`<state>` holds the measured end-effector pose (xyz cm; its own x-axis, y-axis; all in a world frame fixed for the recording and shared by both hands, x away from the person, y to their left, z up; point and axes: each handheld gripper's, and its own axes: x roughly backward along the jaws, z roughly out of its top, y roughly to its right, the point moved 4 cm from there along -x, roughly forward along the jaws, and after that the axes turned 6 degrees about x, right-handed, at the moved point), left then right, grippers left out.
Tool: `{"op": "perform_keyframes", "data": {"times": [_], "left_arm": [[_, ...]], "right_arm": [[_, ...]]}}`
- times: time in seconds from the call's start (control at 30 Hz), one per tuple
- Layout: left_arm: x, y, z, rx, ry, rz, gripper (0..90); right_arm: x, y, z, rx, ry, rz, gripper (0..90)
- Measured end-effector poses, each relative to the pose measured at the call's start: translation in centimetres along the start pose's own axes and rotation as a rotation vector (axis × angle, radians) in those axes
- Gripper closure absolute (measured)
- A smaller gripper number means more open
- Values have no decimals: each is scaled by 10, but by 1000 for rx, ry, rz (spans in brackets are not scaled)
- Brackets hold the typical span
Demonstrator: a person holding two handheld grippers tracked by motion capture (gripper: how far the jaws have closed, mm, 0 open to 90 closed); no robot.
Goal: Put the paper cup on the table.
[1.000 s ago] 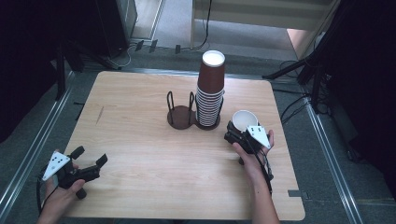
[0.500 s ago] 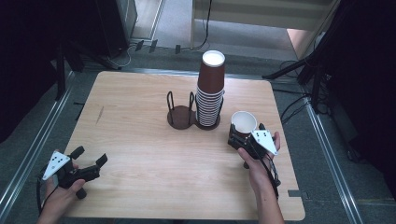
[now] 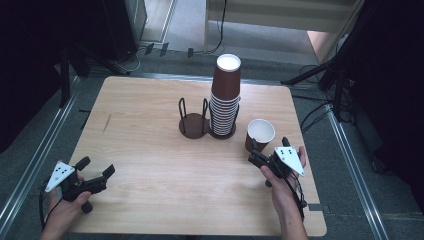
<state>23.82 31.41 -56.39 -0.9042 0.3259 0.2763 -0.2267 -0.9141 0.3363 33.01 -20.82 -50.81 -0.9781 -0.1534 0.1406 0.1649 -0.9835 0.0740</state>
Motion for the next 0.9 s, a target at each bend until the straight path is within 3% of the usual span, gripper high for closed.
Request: {"op": "perform_keyframes", "data": {"times": [0.9], "left_arm": [[-1,0,0,-3,-7,1,0]], "right_arm": [[31,31,-28,-5,-34,-42,0]]}}
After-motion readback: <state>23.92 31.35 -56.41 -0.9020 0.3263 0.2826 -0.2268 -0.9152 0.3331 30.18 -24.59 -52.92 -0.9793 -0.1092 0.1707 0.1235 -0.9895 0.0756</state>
